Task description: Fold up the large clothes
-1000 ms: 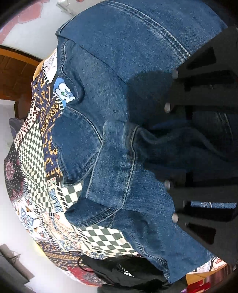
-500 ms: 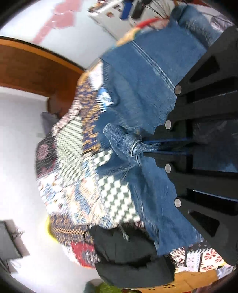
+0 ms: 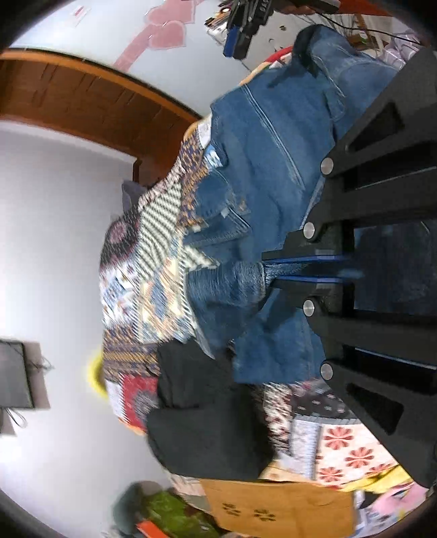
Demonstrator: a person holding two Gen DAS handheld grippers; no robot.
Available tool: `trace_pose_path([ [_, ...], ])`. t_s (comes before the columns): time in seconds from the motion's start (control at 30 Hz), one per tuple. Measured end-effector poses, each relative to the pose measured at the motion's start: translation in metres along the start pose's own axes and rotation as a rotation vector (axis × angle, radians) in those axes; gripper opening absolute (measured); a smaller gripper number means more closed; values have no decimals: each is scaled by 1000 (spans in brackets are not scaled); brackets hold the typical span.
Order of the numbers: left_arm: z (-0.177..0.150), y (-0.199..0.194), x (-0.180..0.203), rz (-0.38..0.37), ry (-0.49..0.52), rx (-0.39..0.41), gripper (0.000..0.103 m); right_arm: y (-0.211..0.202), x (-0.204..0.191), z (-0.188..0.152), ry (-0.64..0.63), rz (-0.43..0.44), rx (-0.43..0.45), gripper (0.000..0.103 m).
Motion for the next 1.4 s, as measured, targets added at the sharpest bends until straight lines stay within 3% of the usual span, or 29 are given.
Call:
trace_pose_path([
  [0.17,-47,11,-17,-14,-85,-66,6,3,-9,-2,-10,-12,-4,49],
  [0.4,-100,25,-12,-4,-92,-143,8,9,-2,-4,37,-23,-20,49],
  [0.5,-116,29,-12,5,-111,-189,15,12,2,-7,48,-28,-35,49],
  [0.57,-125,30,-17,33,-130,-222,34,13,5,-9,71,-8,-43,49],
  [0.6,-129,30,-21,67,-132,-238,38,13,7,-10,78,-10,-41,49],
  [0.63,-130,29,-24,83,-132,-243,44,14,11,-10,85,-25,-38,49],
  [0.8,-120,13,-40,127,-133,-217,51,15,23,-11,120,-26,-42,49],
  [1.0,-85,1,-65,147,-155,-147,57,10,41,4,140,-45,-13,49],
  [1.17,-58,18,-89,119,-244,-112,59,18,60,15,153,-63,-22,49],
  [1.4,-52,65,-112,30,-360,-149,59,60,84,9,193,-53,-155,49],
])
Point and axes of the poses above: each gripper's, at about its wrist camera, not at the fingertips, and y roughly the way its jaws point, x to its right, z to its top, the point moved 8 cm from there along y, roughly the way its jaws point, and after that the axes turned 12 degrees about y, right-handed, at the moved point
